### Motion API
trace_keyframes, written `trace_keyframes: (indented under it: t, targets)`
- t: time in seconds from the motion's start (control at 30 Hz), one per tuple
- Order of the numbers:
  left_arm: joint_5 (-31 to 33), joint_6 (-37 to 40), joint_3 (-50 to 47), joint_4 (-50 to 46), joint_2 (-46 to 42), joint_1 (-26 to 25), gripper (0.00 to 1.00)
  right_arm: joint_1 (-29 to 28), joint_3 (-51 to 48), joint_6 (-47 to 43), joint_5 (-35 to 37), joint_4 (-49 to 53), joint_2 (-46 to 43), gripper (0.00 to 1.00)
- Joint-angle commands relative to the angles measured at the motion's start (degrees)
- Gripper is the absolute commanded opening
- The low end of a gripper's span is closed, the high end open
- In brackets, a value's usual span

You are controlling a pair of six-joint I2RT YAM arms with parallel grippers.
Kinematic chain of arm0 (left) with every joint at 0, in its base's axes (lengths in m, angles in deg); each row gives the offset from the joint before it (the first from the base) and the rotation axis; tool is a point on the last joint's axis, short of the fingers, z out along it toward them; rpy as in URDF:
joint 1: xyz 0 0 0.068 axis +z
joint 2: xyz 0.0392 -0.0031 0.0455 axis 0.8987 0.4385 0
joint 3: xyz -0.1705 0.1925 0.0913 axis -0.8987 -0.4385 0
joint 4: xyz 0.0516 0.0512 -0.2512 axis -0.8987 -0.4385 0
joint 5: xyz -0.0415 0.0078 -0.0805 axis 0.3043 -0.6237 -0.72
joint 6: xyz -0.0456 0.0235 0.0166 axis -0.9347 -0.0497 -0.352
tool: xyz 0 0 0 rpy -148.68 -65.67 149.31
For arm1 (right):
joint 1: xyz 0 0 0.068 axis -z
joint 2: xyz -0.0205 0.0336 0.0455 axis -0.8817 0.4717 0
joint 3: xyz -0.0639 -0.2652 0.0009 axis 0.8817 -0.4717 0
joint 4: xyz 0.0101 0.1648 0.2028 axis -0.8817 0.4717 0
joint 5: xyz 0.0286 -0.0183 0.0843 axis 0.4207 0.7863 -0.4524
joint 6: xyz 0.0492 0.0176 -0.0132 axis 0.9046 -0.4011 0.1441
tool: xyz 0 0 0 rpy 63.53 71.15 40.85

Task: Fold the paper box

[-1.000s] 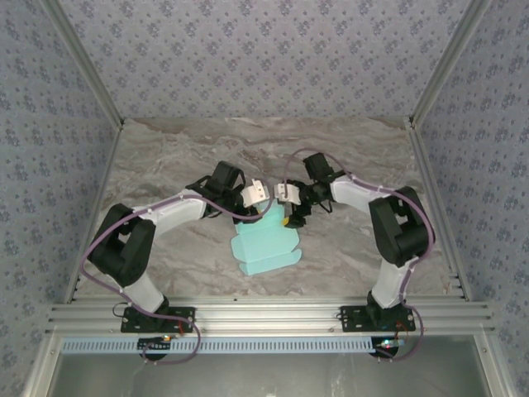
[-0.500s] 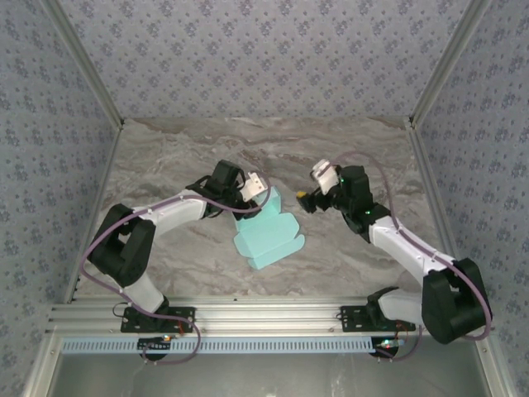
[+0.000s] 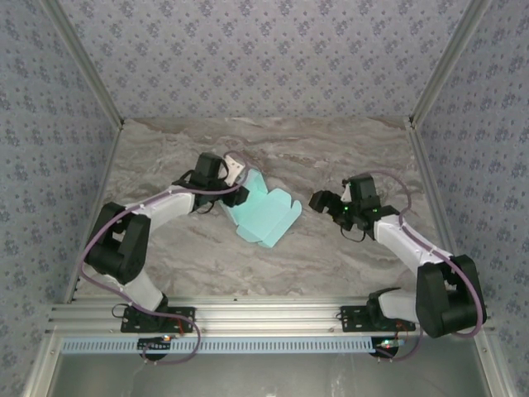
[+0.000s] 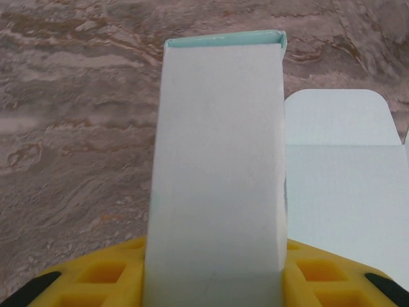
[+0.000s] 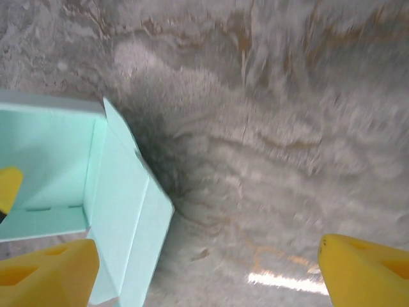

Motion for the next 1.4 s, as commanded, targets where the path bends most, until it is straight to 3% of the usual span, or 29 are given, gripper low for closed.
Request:
trace_keyframes:
  t: [0.0, 0.1, 0.2, 0.43, 0.53, 0.67, 0.83, 0.9, 1.03, 1.13, 1.27, 1.37]
  targets:
    - [-3.92, -5.64, -0.85, 3.67, -0.30, 0.63, 0.41, -2.30, -1.59, 11.02, -1.52, 0.23, -0.82, 0.88]
    - [-4.46, -7.22, -1.49, 5.16, -0.32, 0.84, 0.41, -5.28, -3.94, 18.27, -1.59, -8.41, -0.21, 0.86]
    - [-4.56, -8.33, -1.87, 6.52, 0.08, 0.84, 0.41, -7.56, -1.90, 20.19, -1.24, -10.77, 3.71, 0.84]
    - [-4.22, -9.24, -2.35, 6.80, -0.15, 0.84, 0.42, -11.77, 1.08, 23.15, -0.87, -17.08, 12.11, 0.65]
    - [-3.82, -9.98, -2.48, 7.02, -0.21, 0.84, 0.43, -12.63, 2.14, 24.14, -1.51, -19.62, 14.22, 0.46]
    - [-3.77, -10.57, -2.92, 8.01, -0.57, 0.84, 0.43, -13.17, 4.35, 22.19, -0.43, -17.24, 15.30, 0.33]
    - [-3.76, -10.80, -2.81, 7.51, -1.26, 0.84, 0.49, -13.01, 5.47, 20.71, -0.37, -15.39, 15.82, 0.08]
    - [-4.02, -10.70, -3.19, 8.08, -2.09, 0.84, 0.55, -12.97, 7.41, 17.90, 0.26, -11.41, 15.69, 0.00]
    - [-4.16, -10.28, -3.93, 7.63, -5.34, 0.93, 0.73, -12.99, 13.77, 8.52, 4.44, 0.89, 14.93, 0.00]
    - [-5.47, -10.47, -3.91, 6.26, -9.50, 0.84, 0.99, -14.30, 21.06, -4.22, 13.72, 13.50, 14.32, 0.00]
    - [-4.38, -13.95, -5.08, 7.23, -16.55, 0.91, 0.99, -14.93, 28.04, -18.64, 23.55, 23.13, 13.55, 0.00]
    - [0.61, -16.76, -6.70, 6.68, -21.50, 0.95, 0.99, -15.27, 35.39, -30.56, 27.51, 30.59, 14.14, 0.00]
